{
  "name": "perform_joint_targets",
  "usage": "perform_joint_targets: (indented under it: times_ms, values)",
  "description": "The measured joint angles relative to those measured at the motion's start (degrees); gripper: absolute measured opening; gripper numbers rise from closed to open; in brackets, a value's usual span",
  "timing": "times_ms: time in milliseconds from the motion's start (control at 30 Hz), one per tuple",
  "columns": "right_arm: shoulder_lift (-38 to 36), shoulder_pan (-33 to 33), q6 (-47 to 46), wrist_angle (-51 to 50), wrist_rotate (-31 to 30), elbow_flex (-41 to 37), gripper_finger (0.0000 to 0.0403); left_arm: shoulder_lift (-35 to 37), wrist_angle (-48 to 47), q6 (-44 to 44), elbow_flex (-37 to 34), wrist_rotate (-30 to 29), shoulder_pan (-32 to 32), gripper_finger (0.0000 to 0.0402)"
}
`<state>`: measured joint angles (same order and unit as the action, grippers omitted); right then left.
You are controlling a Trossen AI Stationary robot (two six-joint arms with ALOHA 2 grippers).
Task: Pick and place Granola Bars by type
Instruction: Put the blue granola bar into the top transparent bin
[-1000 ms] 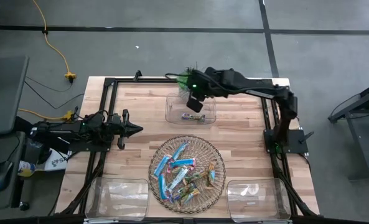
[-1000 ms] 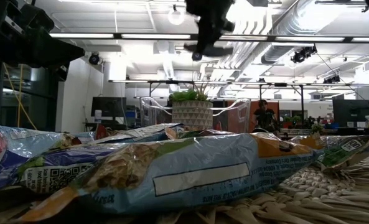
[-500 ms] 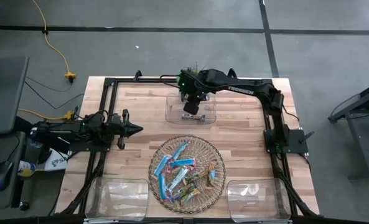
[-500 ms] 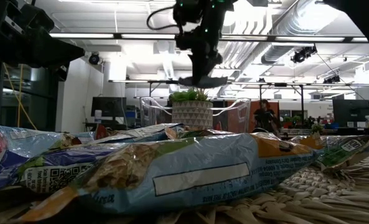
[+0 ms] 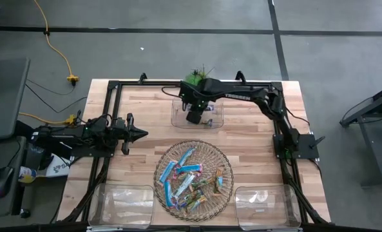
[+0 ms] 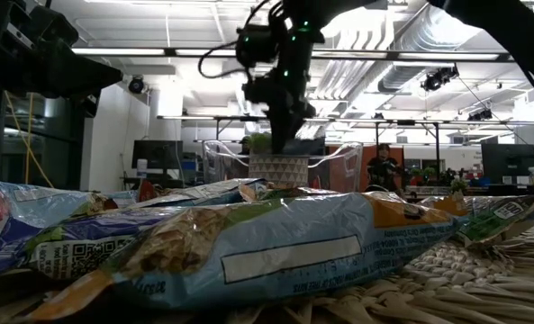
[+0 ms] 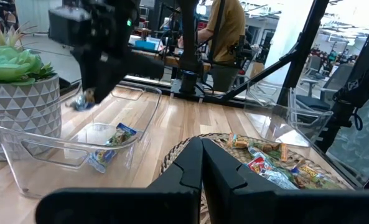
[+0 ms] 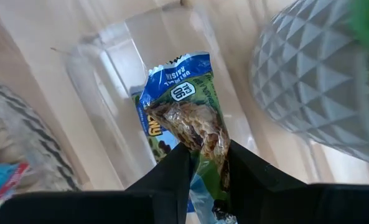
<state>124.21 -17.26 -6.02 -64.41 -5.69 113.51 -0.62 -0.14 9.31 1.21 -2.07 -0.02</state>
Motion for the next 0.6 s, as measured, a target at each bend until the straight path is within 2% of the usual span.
perform_joint_targets:
  times_ms: [433, 600]
  values:
    - [4.2, 0.0, -1.5, 0.5, 0.0, -0.1, 0.0078, 0.0, 0.0, 0.0, 0.0, 0.0, 0.0, 0.0001]
    - [4.0, 0.0, -2.9, 3.5, 1.0, -2.5, 0.0078, 0.0, 0.0, 0.0, 0.0, 0.0, 0.0, 0.0001]
